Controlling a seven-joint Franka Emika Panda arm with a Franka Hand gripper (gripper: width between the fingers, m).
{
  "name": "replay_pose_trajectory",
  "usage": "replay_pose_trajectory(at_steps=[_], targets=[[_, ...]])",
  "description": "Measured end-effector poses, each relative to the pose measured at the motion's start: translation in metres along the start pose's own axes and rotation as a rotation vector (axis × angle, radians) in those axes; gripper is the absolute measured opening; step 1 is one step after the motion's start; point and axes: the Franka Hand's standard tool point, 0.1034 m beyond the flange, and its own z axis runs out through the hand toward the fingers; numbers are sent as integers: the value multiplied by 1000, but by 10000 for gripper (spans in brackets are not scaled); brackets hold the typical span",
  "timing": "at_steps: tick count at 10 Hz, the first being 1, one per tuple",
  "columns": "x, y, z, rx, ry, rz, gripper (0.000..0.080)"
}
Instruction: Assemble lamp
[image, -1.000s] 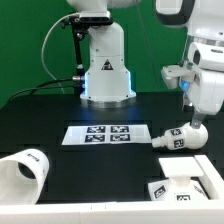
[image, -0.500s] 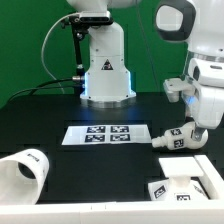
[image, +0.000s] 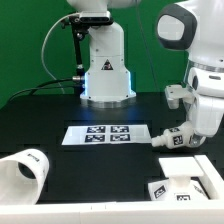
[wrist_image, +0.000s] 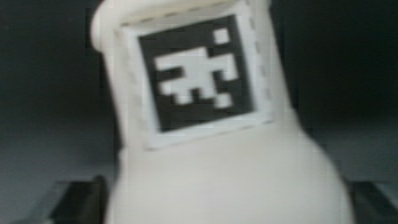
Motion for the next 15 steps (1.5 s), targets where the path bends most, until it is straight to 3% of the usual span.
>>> replay_pose_trajectory(at_steps=[4, 6, 7, 8, 9, 10, 11, 14, 15], targets=[[-2, 1, -1, -1, 1, 32, 575], [-11, 12, -15, -34, 25, 263, 575], [-14, 13, -16, -34, 30, 416, 575], [-17, 13, -15, -7, 29, 619, 576], [-21, 10, -15, 52, 4, 820, 576], [-20, 13, -17, 73, -2, 886, 576], [-13, 11, -18, 57, 26, 902, 577], [-12, 9, -16, 65, 21, 1075, 577], [-17, 11, -16, 83, 27, 1184, 577]])
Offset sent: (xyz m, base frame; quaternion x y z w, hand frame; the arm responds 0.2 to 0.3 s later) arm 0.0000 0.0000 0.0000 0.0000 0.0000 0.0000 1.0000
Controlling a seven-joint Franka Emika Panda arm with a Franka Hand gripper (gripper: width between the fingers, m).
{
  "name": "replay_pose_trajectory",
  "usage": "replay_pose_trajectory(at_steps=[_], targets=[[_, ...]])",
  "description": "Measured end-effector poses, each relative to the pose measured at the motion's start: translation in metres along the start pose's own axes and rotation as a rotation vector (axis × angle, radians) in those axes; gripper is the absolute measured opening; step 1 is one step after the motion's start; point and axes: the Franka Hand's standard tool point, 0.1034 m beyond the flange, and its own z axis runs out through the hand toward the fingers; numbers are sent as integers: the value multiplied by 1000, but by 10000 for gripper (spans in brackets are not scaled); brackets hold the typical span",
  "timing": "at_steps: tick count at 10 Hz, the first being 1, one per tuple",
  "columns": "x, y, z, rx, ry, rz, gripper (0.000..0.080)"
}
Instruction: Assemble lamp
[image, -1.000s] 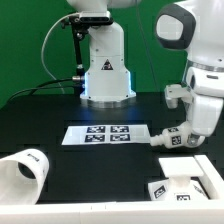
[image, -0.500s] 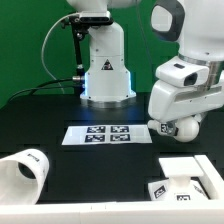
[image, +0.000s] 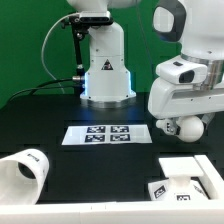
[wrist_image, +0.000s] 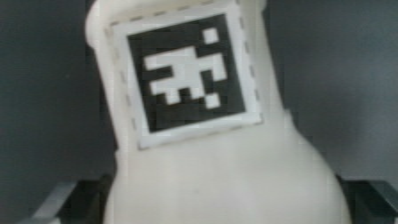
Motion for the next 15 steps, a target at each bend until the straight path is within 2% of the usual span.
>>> replay_pose_trajectory(at_steps=[1, 3, 4, 7, 8, 9, 11, 15], targets=[[1, 14, 0, 28, -1, 177, 577], [-1, 28, 7, 86, -27, 466, 577], [-1, 37, 9, 108, -36, 554, 577], [-1, 29, 9, 107, -42, 645, 577], [-2, 30, 11, 106, -45, 640, 577], [-6, 37, 20, 100, -49, 589, 577], [-2, 47, 22, 100, -20, 543, 577], [-1, 47, 22, 99, -11, 543, 587]])
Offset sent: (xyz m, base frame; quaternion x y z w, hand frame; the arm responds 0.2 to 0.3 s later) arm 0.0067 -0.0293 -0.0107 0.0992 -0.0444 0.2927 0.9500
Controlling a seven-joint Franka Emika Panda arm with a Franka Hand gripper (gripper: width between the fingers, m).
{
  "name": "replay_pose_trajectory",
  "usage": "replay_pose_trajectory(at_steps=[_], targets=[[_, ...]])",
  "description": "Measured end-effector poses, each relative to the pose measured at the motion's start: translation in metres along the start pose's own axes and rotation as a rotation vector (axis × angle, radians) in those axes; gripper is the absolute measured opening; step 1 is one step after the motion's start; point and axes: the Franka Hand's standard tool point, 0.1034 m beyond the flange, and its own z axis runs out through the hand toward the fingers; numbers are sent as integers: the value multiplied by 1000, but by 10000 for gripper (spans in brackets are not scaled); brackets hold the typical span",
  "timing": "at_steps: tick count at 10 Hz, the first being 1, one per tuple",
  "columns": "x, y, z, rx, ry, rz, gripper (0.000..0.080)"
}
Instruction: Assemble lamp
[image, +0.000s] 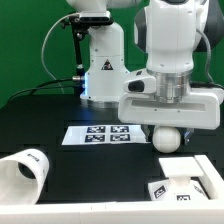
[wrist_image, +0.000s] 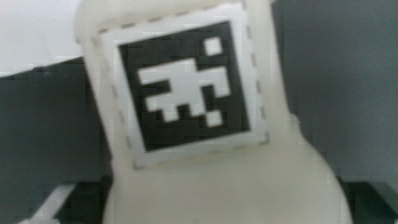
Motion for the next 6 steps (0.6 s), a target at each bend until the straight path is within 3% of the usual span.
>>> replay_pose_trajectory(at_steps=[1, 6], targets=[[0, 0, 0, 0, 0, 0, 680], [0, 0, 0, 0, 0, 0, 698]])
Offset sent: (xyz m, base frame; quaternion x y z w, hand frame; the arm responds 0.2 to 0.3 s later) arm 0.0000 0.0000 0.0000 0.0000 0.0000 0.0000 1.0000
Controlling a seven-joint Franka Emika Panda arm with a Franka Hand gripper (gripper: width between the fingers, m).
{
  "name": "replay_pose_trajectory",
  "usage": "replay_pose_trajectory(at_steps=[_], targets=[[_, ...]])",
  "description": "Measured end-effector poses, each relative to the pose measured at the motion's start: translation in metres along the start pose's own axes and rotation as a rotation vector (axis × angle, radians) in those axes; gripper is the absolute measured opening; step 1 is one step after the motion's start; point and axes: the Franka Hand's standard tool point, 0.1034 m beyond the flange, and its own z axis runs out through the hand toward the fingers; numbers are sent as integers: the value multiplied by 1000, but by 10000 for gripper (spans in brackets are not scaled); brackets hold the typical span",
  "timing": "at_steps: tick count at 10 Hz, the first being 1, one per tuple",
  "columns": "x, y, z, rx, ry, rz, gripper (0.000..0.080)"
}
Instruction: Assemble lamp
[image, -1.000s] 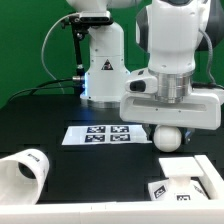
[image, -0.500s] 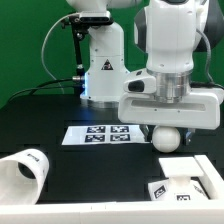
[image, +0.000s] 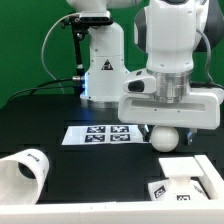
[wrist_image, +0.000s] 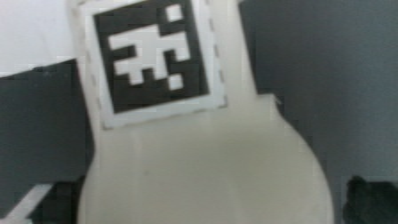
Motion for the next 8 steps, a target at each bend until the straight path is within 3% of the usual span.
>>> replay_pose_trajectory(at_steps=[4, 6, 8], targets=[[0, 0, -1, -2, -3, -12, 698], [-2, -5, -15, -31, -21, -193, 698], [-4, -11, -22, -38, -21, -331, 698]])
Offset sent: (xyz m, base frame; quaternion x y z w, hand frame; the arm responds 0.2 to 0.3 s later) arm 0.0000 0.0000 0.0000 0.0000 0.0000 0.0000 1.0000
